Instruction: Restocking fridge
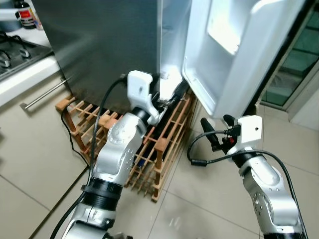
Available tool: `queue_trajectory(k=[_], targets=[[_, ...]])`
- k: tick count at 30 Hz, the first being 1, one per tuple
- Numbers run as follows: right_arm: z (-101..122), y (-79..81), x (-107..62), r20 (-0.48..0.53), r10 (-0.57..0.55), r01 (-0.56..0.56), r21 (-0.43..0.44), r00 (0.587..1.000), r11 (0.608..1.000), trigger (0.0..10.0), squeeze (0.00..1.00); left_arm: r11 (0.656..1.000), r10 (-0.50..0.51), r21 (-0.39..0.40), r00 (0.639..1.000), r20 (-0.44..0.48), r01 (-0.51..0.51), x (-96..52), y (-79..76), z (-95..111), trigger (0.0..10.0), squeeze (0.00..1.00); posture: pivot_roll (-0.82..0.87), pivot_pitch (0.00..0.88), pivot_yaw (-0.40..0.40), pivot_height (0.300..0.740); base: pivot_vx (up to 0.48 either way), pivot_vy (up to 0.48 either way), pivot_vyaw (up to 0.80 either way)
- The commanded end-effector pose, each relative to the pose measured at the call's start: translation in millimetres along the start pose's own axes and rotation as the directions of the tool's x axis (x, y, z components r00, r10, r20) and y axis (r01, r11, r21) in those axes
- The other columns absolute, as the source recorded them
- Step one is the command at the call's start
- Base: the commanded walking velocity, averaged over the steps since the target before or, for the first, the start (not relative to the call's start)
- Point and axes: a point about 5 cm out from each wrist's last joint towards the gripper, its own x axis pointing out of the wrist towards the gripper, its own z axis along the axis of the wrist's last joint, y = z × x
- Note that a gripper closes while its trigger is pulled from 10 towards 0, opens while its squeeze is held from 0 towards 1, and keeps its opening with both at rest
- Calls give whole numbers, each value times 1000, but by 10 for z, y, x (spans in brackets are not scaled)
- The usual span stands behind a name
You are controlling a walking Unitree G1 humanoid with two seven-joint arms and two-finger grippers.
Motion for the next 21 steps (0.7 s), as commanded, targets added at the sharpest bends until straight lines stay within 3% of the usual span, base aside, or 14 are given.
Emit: queue_trajectory(k=[1, 5, 7, 8, 9, 14, 16, 21], targets=[[17, -45, 36, 11, -18, 18, -14, 1000, 1000, 10000, 0, 994, 89, 58, 996, -11, -88, -29, 54, -25, 10000, 0, -128, 0, -9, 740, 0, 0, 0], [66, -205, 107, 43, -82, 84, -50, 996, 995, 10000, 0, 937, 279, 211, 960, 22, -277, -153, 294, -89, 10000, 0, -116, 0, -17, 740, 0, 0, 0], [127, -397, 101, 100, -188, 195, -70, 977, 978, 10000, 0, 895, 404, 198, 915, 16, -399, -363, 566, -172, 10000, 0, -108, 0, -24, 740, 0, 0, 0], [137, -442, 89, 114, -212, 221, -76, 971, 972, 10000, 0, 879, 426, 224, 904, 24, -420, -426, 611, -186, 10000, 0, -108, 0, -24, 740, 0, 0, 0], [137, -442, 89, 114, -212, 221, -76, 971, 972, 10000, 0, 879, 426, 224, 904, 24, -420, -426, 611, -186, 10000, 0, -108, 0, -24, 740, 0, 0, 0], [149, -582, -149, 239, -322, 344, -54, 916, 937, 10000, 0, 866, 460, 205, 887, 36, -457, -769, 669, -287, 10000, 0, -93, 0, -35, 740, 0, 0, 0], [42, -540, -236, 216, -324, 345, -63, 921, 937, 10000, 0, 853, 484, 210, 875, 25, -477, -888, 673, -338, 10000, 0, -89, 0, -37, 740, 0, 0, 0], [-136, -485, -251, 162, -332, 342, -39, 929, 939, 10000, 0, 849, 487, 236, 873, -7, -472, -958, 624, -421, 10000, 0, -86, 0, -35, 740, 0, 0, 0]])
